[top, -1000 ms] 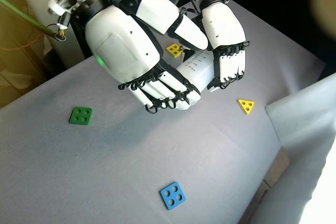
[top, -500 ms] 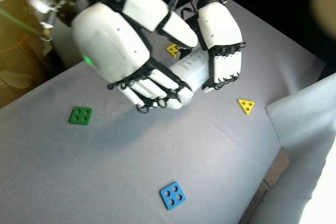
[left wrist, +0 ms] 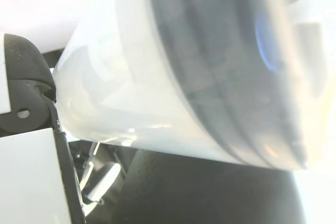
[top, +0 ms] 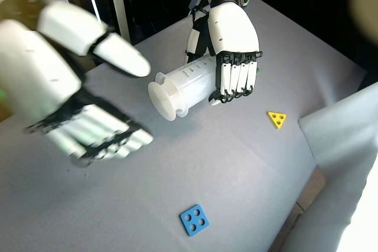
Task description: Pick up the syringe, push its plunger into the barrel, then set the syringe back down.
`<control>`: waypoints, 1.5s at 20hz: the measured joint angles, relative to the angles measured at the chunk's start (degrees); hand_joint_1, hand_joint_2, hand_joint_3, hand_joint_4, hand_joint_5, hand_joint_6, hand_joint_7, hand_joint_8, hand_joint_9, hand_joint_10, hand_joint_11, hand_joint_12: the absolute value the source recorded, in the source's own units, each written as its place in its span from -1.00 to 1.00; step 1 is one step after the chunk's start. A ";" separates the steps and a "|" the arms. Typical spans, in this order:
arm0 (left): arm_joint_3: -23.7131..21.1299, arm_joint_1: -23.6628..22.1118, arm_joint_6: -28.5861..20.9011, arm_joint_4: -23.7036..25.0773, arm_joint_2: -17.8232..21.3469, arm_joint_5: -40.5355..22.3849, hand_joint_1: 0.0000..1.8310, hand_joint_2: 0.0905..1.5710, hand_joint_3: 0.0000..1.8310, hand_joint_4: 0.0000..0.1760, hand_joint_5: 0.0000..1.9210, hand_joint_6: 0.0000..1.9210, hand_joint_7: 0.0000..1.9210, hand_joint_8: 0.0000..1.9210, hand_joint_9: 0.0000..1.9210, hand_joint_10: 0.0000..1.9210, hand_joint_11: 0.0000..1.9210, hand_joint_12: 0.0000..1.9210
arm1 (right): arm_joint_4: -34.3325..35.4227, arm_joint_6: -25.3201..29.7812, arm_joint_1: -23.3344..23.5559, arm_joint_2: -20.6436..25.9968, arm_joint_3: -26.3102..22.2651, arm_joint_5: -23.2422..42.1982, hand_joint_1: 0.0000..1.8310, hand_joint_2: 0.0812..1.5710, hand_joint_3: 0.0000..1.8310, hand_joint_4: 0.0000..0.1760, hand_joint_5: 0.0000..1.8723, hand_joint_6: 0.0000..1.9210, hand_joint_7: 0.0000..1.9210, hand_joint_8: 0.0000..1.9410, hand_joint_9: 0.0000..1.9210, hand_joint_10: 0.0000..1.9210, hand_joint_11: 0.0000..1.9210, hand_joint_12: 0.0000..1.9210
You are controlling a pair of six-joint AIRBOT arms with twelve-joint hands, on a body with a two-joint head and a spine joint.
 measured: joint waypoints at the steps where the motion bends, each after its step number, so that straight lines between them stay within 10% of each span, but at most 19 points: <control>1: 0.00 0.20 0.00 0.68 0.00 -0.09 0.47 0.54 -1.00 -1.00 -0.31 0.30 -0.15 0.40 -0.28 0.63 -0.51 0.60 | 0.04 -4.09 0.00 0.59 0.81 3.02 -1.00 0.57 -1.00 -1.00 -0.58 -1.00 -0.60 -1.00 -0.66 -0.99 -1.00 -0.16; 10: 0.00 4.55 -0.76 5.18 -0.42 0.00 0.47 0.53 -1.00 -1.00 -0.28 0.27 -0.14 0.38 -0.27 0.63 -0.54 0.64 | -4.81 -30.21 -0.24 5.22 4.61 27.19 -1.00 0.58 -1.00 -1.00 -0.56 -0.99 -0.59 -1.00 -0.66 -0.99 -1.00 -0.16; 15: 0.13 8.50 -2.95 8.44 -1.92 0.26 0.47 0.54 -1.00 -1.00 -0.31 0.29 -0.14 0.40 -0.30 0.66 -0.55 0.68 | -17.29 -30.62 -0.24 9.16 4.94 41.75 -1.00 0.58 -1.00 -1.00 -0.54 -0.99 -0.57 -0.99 -0.64 -0.99 -1.00 -0.12; 25: 1.25 13.31 -6.38 13.31 -4.94 -0.02 0.47 0.54 -1.00 -1.00 -0.30 0.28 -0.14 0.40 -0.29 0.65 -0.53 0.66 | -16.52 -28.52 2.23 9.90 5.29 37.92 -1.00 0.58 -1.00 -1.00 -0.54 -0.99 -0.57 -1.00 -0.64 -1.00 -1.00 -0.11; 30: 2.45 14.99 -8.50 13.88 -4.94 -0.24 0.46 0.56 -1.00 -1.00 -0.37 0.33 -0.15 0.43 -0.32 0.69 -0.55 0.67 | -3.21 -28.55 2.64 9.86 5.20 28.61 -0.98 0.59 -1.00 -1.00 -0.53 -0.99 -0.57 -1.00 -0.64 -1.00 -1.00 -0.13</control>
